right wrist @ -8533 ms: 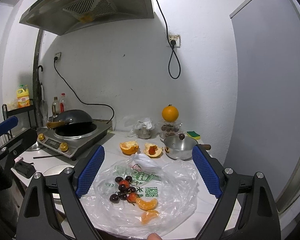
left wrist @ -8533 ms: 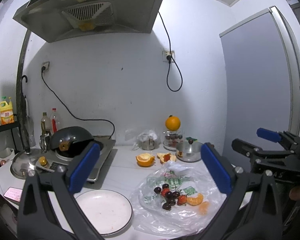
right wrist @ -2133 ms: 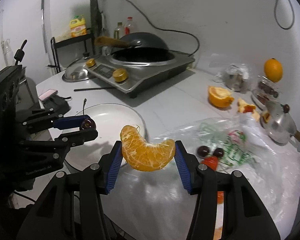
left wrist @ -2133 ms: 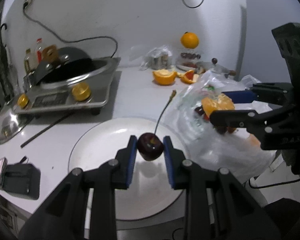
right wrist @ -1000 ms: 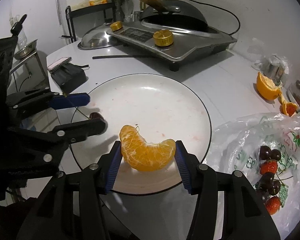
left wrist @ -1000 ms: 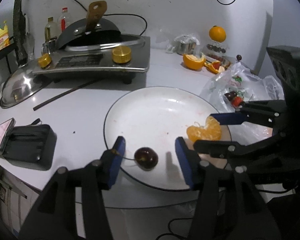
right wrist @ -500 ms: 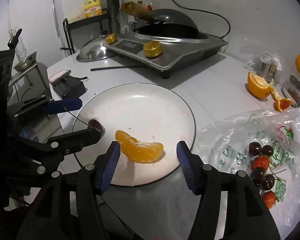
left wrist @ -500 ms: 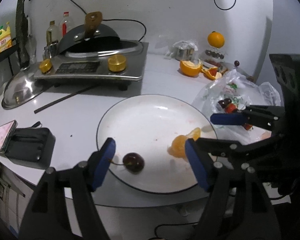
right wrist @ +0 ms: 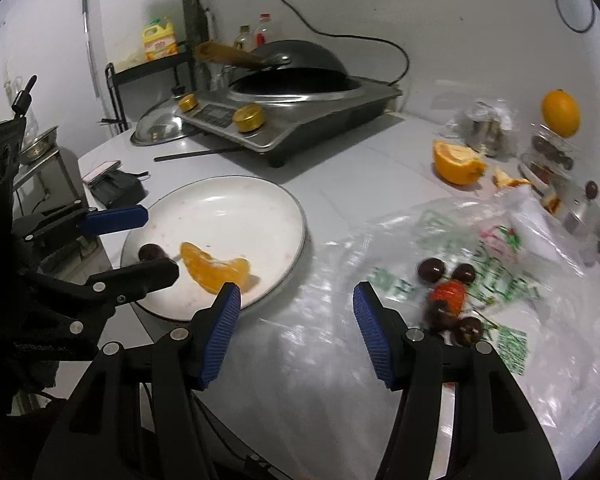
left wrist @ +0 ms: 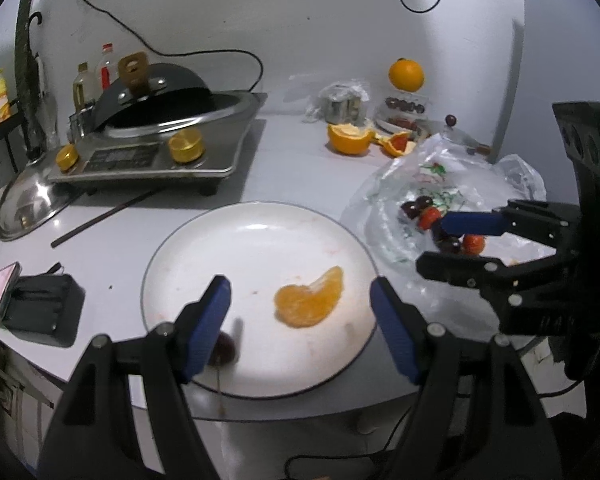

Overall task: Organize fruits
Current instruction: 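Move both open grippers back over the fruit on the plastic bag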

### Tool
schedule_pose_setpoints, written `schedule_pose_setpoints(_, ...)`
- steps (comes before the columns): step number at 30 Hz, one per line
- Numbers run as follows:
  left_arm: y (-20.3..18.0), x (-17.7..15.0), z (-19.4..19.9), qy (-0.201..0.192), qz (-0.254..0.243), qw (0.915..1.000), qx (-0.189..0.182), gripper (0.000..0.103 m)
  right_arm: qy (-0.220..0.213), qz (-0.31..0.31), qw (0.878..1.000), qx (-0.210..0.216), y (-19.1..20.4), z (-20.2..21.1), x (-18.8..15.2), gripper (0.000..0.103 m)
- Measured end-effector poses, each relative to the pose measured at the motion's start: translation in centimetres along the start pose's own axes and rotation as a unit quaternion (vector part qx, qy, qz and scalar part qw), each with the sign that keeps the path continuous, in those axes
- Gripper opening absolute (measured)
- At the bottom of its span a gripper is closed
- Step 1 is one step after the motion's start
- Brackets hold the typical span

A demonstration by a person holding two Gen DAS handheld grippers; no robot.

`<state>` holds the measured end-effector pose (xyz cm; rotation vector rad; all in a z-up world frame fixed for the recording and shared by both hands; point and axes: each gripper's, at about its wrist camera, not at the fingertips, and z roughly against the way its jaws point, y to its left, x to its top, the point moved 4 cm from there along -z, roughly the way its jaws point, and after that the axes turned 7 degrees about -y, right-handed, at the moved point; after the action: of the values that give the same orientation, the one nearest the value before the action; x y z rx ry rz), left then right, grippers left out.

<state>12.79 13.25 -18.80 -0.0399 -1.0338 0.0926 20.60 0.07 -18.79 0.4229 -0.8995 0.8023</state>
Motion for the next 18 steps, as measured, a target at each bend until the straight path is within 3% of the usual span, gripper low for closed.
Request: schedule_pose_setpoints(18, -6.2, 1.1, -0.9, 0.008, -0.048, 0.9987, -0.016, 0.073, -0.017, -0.038, 0.999, -0.035, -6.1, 3.7, -2.8, 0.062)
